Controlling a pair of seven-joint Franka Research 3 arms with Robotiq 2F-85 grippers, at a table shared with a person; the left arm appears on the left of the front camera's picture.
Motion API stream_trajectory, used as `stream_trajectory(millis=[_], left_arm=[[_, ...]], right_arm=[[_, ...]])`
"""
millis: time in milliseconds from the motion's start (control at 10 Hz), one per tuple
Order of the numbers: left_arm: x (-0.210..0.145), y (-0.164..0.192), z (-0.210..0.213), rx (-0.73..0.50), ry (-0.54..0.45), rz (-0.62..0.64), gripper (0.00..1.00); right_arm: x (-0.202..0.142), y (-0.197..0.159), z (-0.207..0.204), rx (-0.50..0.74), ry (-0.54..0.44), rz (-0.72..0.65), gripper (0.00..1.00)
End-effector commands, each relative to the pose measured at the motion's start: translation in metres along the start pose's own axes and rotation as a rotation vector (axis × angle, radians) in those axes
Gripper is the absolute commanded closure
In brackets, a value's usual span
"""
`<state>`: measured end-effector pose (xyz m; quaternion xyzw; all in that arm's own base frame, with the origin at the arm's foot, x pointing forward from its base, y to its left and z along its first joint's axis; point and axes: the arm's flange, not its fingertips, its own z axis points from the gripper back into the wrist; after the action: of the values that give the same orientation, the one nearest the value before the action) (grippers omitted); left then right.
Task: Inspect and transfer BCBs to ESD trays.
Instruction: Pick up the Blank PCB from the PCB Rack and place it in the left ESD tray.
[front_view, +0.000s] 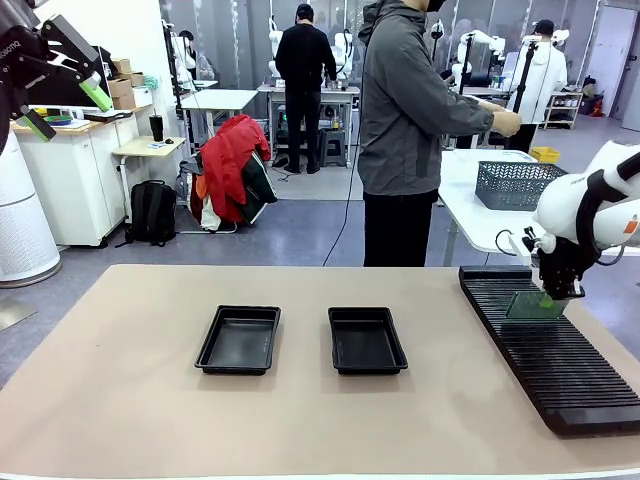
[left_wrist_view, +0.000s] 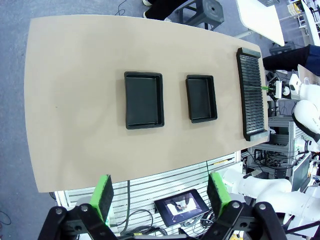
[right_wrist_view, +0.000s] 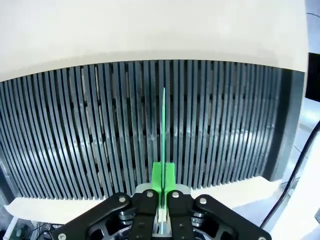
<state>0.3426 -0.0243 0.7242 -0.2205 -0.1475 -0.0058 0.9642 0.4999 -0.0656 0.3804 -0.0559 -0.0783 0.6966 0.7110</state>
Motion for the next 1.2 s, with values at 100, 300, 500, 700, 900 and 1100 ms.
stream_trajectory(millis=[100, 300, 500, 700, 900, 1100], left_arm=[[0.000, 0.000, 0.000, 0.005, 0.001, -0.001, 0.00], [0.000, 0.000, 0.000, 0.005, 0.001, -0.001, 0.00], [0.000, 0.000, 0.000, 0.005, 0.001, -0.001, 0.00], [0.000, 0.000, 0.000, 0.005, 0.001, -0.001, 0.00], [0.000, 0.000, 0.000, 0.005, 0.001, -0.001, 0.00], [0.000, 0.000, 0.000, 0.005, 0.001, -0.001, 0.00]], right_arm=[[0.007, 0.009, 0.081, -0.026, 0.042, -0.024, 1.00], [0.011, 0.014, 0.144, -0.009, 0.046, -0.016, 1.00], [0.017, 0.022, 0.201, 0.043, 0.038, -0.023, 1.00], [0.018, 0.030, 0.237, 0.081, 0.003, -0.040, 1.00], [0.015, 0.035, 0.256, 0.104, -0.022, -0.047, 1.00], [0.016, 0.039, 0.265, 0.108, -0.023, -0.047, 1.00]])
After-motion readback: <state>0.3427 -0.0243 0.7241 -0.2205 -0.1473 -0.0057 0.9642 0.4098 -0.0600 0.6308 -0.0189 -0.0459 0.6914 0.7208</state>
